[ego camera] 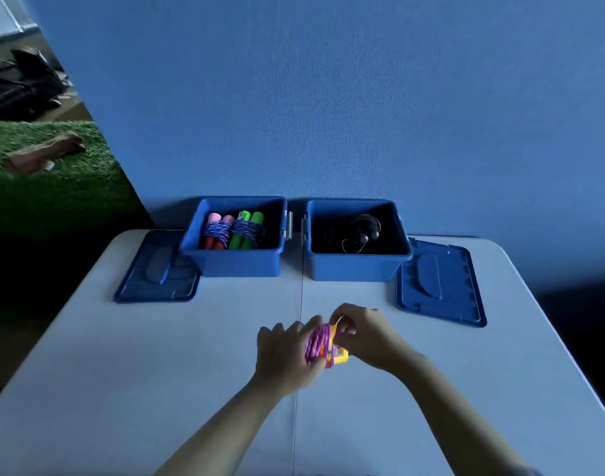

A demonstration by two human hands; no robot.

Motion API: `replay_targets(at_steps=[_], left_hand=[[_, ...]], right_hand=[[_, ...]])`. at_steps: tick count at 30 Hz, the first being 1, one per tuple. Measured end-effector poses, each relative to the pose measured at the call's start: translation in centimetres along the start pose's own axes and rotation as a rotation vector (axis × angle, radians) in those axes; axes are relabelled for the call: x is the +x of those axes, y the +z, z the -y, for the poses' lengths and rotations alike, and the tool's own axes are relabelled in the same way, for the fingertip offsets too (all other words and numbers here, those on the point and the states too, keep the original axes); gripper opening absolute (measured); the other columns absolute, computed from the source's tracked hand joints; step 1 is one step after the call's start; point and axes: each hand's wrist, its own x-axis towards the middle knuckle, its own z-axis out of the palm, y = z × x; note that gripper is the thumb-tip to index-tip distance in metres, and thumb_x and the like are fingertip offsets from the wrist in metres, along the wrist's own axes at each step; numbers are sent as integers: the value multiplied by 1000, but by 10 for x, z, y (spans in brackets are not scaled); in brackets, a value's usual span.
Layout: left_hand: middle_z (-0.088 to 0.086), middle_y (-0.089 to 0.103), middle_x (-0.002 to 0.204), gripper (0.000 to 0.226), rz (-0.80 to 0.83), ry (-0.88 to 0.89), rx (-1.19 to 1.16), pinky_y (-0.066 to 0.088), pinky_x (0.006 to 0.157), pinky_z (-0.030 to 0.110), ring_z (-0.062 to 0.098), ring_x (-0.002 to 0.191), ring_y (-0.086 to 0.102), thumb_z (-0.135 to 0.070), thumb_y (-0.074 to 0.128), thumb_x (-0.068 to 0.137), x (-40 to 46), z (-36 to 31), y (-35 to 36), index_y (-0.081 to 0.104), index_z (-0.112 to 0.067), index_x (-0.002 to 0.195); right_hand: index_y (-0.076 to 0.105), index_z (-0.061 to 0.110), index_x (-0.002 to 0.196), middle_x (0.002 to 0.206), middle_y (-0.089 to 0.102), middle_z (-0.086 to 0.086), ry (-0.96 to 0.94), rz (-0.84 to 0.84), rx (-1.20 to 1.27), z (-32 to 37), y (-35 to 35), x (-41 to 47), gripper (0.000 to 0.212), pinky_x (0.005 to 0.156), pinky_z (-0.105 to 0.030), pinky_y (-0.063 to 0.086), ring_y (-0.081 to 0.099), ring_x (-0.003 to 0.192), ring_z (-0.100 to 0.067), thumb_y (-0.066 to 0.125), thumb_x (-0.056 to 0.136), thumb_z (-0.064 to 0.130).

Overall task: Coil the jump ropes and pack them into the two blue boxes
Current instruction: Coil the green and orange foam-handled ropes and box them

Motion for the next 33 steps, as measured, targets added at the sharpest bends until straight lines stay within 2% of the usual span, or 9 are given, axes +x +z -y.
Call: replay_targets(at_steps=[6, 9, 12, 14, 17, 22, 25, 28, 33], left_hand=[[-11, 67, 107, 65, -64, 104, -134, 36, 77, 29, 17, 87, 61, -67, 37, 75, -12, -7, 6, 39, -41, 135], [-12, 70, 91, 63, -146, 85, -180, 45, 74, 28, 15, 76, 64, -83, 35, 77, -13, -9, 7, 49, -40, 122], [-11, 70, 89, 73, -149, 49, -161, 43, 73, 29, 16, 77, 65, -92, 26, 71, -13, -12, 7, 50, -40, 118], [-12, 70, 91, 71, -172, 47, -143, 41, 74, 28, 16, 80, 65, -89, 26, 73, -13, -11, 10, 49, -40, 120], [-10, 70, 78, 54, -223, 78, -145, 46, 64, 27, 15, 64, 64, -79, 39, 80, -12, -9, 15, 52, -38, 114], [-10, 67, 73, 46, -261, 105, -146, 46, 59, 27, 14, 60, 62, -72, 41, 87, -10, -12, 16, 54, -40, 118], [-10, 64, 71, 44, -278, 117, -111, 42, 59, 27, 14, 60, 60, -70, 38, 89, -10, -12, 13, 52, -42, 120], [-9, 64, 73, 42, -281, 145, -97, 38, 59, 26, 13, 59, 59, -67, 38, 91, -9, -13, 14, 52, -41, 120], [-5, 61, 71, 36, -315, 225, -73, 29, 58, 24, 15, 55, 56, -62, 44, 92, -6, -15, 21, 54, -43, 120]], right_hand=[[54, 20, 99, 90, 70, 4, -19, 192, 0, -11, -15, 10, 20, 80, -28, 54, 64, 86, -10, 66, 84, 14], [56, 20, 96, 89, 71, 4, -29, 186, 31, -16, -18, 13, 20, 78, -31, 56, 66, 83, -10, 70, 82, 15], [57, 14, 96, 86, 74, 2, 14, 160, 168, -19, -18, 13, 24, 71, -30, 58, 69, 78, -14, 74, 78, 13], [56, 12, 96, 84, 74, 1, 44, 140, 242, -22, -16, 11, 29, 70, -30, 58, 70, 77, -15, 77, 76, 13], [54, 11, 95, 82, 74, -3, 86, 80, 359, -30, -8, 8, 35, 70, -34, 57, 70, 75, -17, 80, 72, 11], [51, 3, 91, 91, 66, -11, 221, -164, 567, -35, 5, 6, 44, 67, -40, 56, 67, 77, -26, 84, 62, 1], [60, 4, 82, 80, 70, -12, 261, -216, 617, -36, 9, 5, 33, 70, -38, 55, 67, 73, -25, 85, 61, 4], [72, 10, 73, 70, 72, -6, 248, -275, 608, -30, 12, 1, 13, 62, -27, 52, 64, 63, -14, 81, 66, 6], [76, 14, 65, 67, 71, -8, 271, -305, 615, -25, 9, 0, 11, 58, -34, 50, 62, 60, -19, 74, 69, 4]])
